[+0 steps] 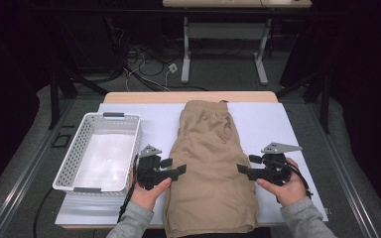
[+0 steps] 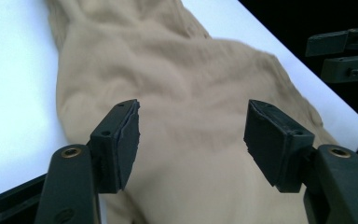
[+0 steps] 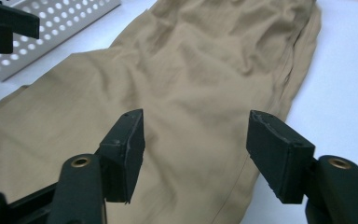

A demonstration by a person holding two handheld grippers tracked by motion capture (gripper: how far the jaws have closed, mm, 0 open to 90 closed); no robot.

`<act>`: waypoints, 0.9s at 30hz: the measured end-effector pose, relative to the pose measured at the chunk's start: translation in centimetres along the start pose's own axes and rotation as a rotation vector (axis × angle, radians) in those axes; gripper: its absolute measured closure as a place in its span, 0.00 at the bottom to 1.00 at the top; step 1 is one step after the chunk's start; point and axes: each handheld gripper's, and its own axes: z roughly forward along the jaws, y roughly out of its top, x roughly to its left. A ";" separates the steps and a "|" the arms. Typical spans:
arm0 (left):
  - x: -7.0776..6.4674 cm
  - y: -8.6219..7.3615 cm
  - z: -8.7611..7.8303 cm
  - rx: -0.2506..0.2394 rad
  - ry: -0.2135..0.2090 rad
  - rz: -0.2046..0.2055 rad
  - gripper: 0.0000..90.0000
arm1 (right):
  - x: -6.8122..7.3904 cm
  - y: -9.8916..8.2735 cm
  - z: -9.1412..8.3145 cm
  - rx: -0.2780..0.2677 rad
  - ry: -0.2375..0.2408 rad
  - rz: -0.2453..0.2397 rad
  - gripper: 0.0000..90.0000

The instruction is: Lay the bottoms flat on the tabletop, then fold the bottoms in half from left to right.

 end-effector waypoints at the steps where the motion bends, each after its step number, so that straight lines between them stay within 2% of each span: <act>1: 0.0 0.4 0.2 -0.004 -0.008 -0.001 0.39 | -0.1 0.5 0.1 0.003 -0.004 -0.013 0.39; 6: 0.0 1.9 1.2 -0.016 -0.006 0.012 0.39 | -0.5 2.6 0.7 -0.014 -0.006 -0.033 0.37; 9: 0.1 2.9 2.0 -0.040 0.001 0.024 0.38 | -0.9 3.9 1.2 -0.015 -0.004 -0.051 0.36; 12: 0.5 3.9 2.6 -0.042 0.025 0.039 0.37 | -1.2 5.0 1.7 -0.016 -0.006 -0.056 0.36; 16: 1.4 5.3 3.8 -0.060 0.044 0.010 0.37 | -2.2 6.7 2.9 0.004 0.013 -0.043 0.38; 19: 2.4 6.0 4.8 -0.061 0.069 -0.004 0.36 | -3.4 7.6 4.1 -0.005 0.022 -0.032 0.40; 21: 3.0 6.4 5.3 -0.061 0.082 -0.011 0.36 | -4.2 8.1 5.2 0.010 -0.020 -0.027 0.42; 23: 3.7 6.7 5.8 -0.068 0.083 -0.034 0.35 | -4.8 8.5 6.1 0.009 -0.042 -0.032 0.44; 25: 4.1 6.9 6.2 -0.070 0.098 -0.020 0.35 | -5.3 8.9 6.9 0.012 -0.045 -0.009 0.47; 27: 4.5 7.1 6.6 -0.060 0.116 -0.010 0.35 | -5.7 9.3 7.9 0.009 -0.058 -0.012 0.49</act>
